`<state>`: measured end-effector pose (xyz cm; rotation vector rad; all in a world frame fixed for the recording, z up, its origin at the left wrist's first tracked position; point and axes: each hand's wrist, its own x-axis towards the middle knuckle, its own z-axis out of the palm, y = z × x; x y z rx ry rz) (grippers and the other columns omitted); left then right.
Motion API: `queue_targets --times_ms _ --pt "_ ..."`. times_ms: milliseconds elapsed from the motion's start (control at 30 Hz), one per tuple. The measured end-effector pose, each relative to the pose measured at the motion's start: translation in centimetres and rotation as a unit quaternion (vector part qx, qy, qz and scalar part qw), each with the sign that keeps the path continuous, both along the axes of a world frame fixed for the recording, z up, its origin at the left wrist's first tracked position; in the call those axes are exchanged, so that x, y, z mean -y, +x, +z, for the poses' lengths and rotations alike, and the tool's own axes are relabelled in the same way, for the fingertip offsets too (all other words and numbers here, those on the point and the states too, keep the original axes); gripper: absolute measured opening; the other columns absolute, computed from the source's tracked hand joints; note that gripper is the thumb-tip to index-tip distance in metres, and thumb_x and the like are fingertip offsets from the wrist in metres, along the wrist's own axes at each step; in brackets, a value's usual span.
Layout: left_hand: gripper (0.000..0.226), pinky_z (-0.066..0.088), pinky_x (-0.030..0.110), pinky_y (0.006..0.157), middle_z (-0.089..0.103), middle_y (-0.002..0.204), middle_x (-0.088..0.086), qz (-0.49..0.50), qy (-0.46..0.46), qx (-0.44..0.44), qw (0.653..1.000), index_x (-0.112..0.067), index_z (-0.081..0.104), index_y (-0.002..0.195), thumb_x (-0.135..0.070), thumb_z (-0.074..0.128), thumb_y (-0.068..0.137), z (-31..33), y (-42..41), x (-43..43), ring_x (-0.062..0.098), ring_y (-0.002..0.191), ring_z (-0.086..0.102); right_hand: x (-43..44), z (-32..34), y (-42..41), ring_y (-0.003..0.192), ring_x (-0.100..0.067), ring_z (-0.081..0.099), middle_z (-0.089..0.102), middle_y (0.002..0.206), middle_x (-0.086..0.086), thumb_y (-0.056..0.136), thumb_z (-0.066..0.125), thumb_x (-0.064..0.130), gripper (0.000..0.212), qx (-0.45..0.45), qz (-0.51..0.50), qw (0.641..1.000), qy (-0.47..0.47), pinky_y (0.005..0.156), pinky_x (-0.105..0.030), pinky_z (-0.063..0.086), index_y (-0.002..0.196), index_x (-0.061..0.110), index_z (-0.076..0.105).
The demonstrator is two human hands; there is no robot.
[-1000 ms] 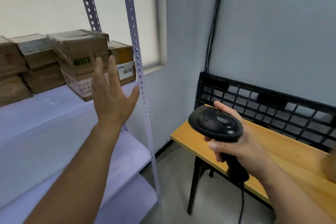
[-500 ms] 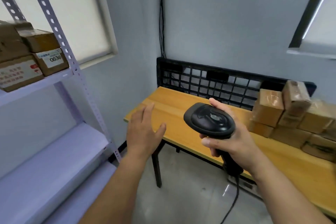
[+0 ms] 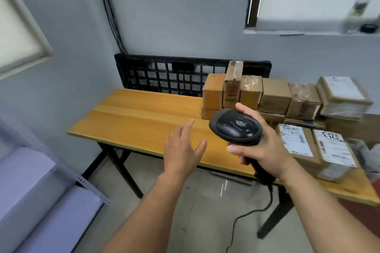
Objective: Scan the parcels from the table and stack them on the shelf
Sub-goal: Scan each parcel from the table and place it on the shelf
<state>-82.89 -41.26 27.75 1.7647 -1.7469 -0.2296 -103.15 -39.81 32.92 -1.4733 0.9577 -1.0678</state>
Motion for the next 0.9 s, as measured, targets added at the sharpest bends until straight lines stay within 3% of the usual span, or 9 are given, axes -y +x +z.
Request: queue_targets --times_ms 233,433,733,900 --pt "0.063 0.037 0.031 0.105 0.044 0.139 -0.001 -0.08 0.04 -0.016 0.996 -0.021 0.033 0.148 -0.045 0.055 0.094 -1.3 -8.2 2.0 0.014 0.129 0.038 -0.4 -1.5 -7.4 0.052 -0.016 0.062 0.062 0.121 0.0 0.057 0.084 0.009 0.093 0.015 -0.082 0.996 0.013 0.044 -0.03 0.05 0.135 0.042 0.045" --pt "0.061 0.036 0.033 0.11 0.039 0.146 -0.003 -0.123 0.091 -0.032 0.988 -0.024 0.031 0.149 -0.047 0.049 0.096 -2.6 -14.0 4.8 0.012 0.135 0.034 0.7 -3.4 -13.3 0.05 -0.025 0.058 0.066 0.118 -0.005 0.058 0.086 0.015 0.092 0.007 -0.151 0.988 0.033 0.048 -0.033 0.051 0.132 0.05 0.045" --pt "0.064 0.035 0.037 0.111 0.024 0.156 -0.001 -0.159 0.237 -0.05 0.957 -0.028 0.019 0.153 -0.052 0.041 0.098 -6.3 -20.8 9.9 0.016 0.141 0.027 4.2 -6.7 -19.5 0.046 -0.027 0.055 0.068 0.106 -0.001 0.058 0.084 0.011 0.095 -0.003 -0.213 0.973 0.091 0.047 -0.035 0.051 0.138 0.042 0.043" --pt "0.063 0.031 0.04 0.112 0.02 0.158 0.005 -0.15 0.332 -0.07 0.928 -0.026 0.016 0.155 -0.053 0.032 0.1 -8.1 -22.3 12.0 0.025 0.142 0.027 6.7 -8.8 -20.8 0.046 -0.026 0.055 0.069 0.106 -0.004 0.068 0.083 -0.004 0.099 -0.026 -0.22 0.966 0.136 0.044 -0.032 0.05 0.146 0.036 0.037"
